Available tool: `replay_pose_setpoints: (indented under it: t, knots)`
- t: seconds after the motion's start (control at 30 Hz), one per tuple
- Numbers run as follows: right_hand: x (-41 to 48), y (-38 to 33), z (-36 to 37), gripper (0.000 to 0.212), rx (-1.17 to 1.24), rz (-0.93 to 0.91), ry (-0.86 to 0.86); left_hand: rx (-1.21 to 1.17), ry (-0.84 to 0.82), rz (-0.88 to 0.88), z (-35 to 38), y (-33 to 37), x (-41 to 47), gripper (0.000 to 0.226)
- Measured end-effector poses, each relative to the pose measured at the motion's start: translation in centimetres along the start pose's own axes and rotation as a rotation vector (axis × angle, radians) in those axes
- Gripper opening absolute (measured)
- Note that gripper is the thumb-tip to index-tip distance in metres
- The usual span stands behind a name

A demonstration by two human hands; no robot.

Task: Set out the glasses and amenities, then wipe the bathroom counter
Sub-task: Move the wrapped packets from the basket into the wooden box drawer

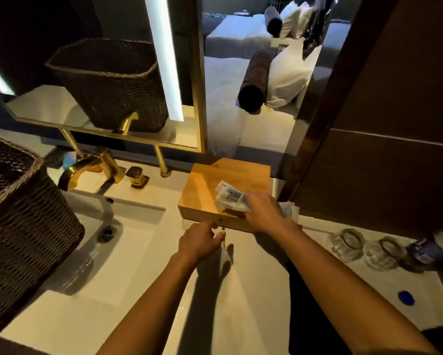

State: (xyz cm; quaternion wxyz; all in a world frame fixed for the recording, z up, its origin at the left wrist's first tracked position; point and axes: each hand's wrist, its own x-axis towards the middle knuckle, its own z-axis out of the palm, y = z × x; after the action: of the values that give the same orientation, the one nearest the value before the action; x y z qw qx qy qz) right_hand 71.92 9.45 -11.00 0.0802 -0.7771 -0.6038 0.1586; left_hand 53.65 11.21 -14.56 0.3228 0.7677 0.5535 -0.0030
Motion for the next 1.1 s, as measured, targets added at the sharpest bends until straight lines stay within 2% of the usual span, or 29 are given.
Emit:
replay_pose_setpoints:
  t: [0.13, 0.23, 0.3, 0.53, 0.77, 1.1]
  knots:
    - [3.2, 0.6, 1.6, 0.045, -0.007, 0.001, 0.028, -0.212, -0.036, -0.081, 1.6, 0.0, 3.1, 0.041]
    - [4.6, 1.1, 2.7, 0.051, 0.018, -0.032, 0.106, -0.354, -0.024, -0.157, 2.6, -0.9, 5.8, 0.042]
    - [4.7, 1.7, 3.4, 0.054, 0.028, -0.058, 0.17, -0.434, -0.022, -0.19, 3.1, -1.5, 6.8, 0.033]
    - [4.7, 2.2, 5.1, 0.056, -0.02, -0.077, 0.305, -0.754, -0.175, -0.226, 2.2, -1.0, 6.9, 0.027]
    - [4.5, 1.9, 5.1, 0.049, -0.019, -0.086, 0.324, -0.777, -0.137, -0.262, 2.7, -1.2, 5.3, 0.031]
    - [4.6, 1.5, 5.2, 0.048, -0.016, -0.073, 0.331, -0.756, -0.137, -0.329, 3.5, -3.4, -1.0, 0.026]
